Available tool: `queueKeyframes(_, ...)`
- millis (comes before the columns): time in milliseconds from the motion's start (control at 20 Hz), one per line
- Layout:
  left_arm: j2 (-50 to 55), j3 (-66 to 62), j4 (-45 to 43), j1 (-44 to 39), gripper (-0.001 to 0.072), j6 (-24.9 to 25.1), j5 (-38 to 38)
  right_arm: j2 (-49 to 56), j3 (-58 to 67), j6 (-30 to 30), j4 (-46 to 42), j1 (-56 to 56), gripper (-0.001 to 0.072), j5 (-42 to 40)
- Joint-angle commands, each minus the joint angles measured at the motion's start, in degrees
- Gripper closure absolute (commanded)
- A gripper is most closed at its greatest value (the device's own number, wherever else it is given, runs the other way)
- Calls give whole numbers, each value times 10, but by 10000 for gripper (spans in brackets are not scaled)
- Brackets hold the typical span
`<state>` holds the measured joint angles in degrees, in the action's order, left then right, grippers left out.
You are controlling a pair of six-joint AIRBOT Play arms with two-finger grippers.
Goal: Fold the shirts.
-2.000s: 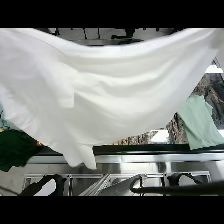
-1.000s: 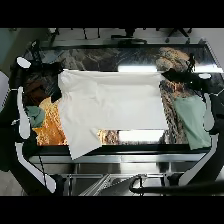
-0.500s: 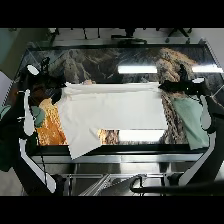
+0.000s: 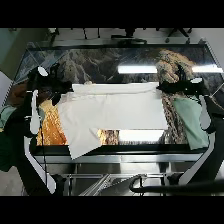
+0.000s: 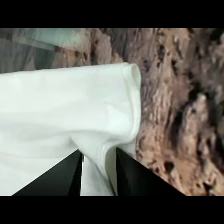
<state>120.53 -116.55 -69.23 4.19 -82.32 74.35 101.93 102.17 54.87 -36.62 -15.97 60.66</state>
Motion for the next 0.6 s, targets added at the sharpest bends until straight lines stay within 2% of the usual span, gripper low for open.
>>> queueKeyframes(0, -9, -30, -2, 12, 213, -46, 72, -33, 0, 7, 1, -16, 452, 43)
queueKeyframes(50, -24, -30, 0, 27, 213, -59, 97, -52, 0, 18, -14, -30, 446, 59)
queueKeyframes(150, -68, 3, 10, 57, 213, -68, 138, -87, 0, 63, -79, -58, 325, 109)
queueKeyframes(200, -100, 44, 26, 71, 213, -67, 156, -101, -3, 83, -112, -72, 325, 147)
queueKeyframes(300, -171, 161, 37, 89, 213, -67, 163, -125, -46, 82, -118, -85, 326, 204)
queueKeyframes(400, -252, 309, 30, 97, 214, -63, 158, -155, -127, 66, -131, -85, 327, 215)
queueKeyframes(550, -379, 531, 28, 97, 214, -58, 123, -201, -245, 64, -139, -90, 327, 188)
